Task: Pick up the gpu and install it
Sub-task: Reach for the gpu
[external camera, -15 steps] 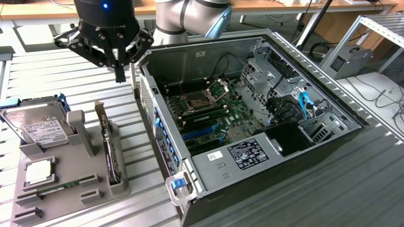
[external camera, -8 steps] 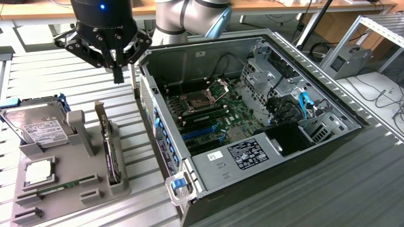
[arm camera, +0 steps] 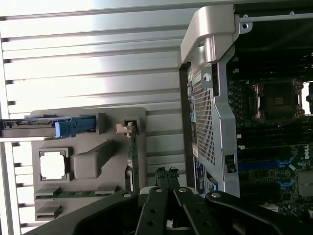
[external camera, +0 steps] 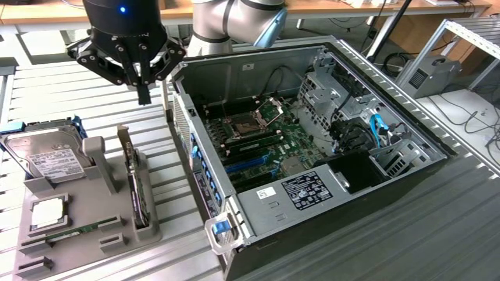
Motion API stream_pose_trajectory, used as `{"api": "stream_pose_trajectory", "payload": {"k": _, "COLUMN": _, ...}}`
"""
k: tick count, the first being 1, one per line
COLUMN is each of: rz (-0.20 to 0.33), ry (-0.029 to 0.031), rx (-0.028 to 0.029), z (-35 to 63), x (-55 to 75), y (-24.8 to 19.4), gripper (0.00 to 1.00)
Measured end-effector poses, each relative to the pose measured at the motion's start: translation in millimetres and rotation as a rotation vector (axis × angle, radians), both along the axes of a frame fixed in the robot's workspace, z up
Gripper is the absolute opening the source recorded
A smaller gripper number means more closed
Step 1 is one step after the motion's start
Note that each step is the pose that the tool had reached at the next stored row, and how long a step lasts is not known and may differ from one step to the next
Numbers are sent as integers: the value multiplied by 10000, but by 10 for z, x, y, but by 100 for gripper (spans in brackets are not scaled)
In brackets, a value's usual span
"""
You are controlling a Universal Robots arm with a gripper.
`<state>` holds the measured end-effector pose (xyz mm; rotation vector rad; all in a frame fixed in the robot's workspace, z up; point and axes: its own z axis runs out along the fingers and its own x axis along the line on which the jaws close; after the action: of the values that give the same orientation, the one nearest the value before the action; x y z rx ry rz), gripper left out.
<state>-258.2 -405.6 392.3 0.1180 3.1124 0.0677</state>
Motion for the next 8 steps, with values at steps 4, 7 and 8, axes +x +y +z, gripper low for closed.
{"api": "stream_pose_trajectory", "payload": {"k": 4, "rz": 0, "ry": 0, "rx": 0, "z": -2, "x": -23, "y": -8, "gripper": 11}}
{"api": "stream_pose_trajectory", "payload": {"k": 7, "rz": 0, "ry": 0, "rx": 0, "z": -3, "x": -35, "y": -12, "gripper": 11}}
{"api": "stream_pose_trajectory", "payload": {"k": 8, "rz": 0, "ry": 0, "rx": -1, "z": -4, "x": -40, "y": -13, "gripper": 11}}
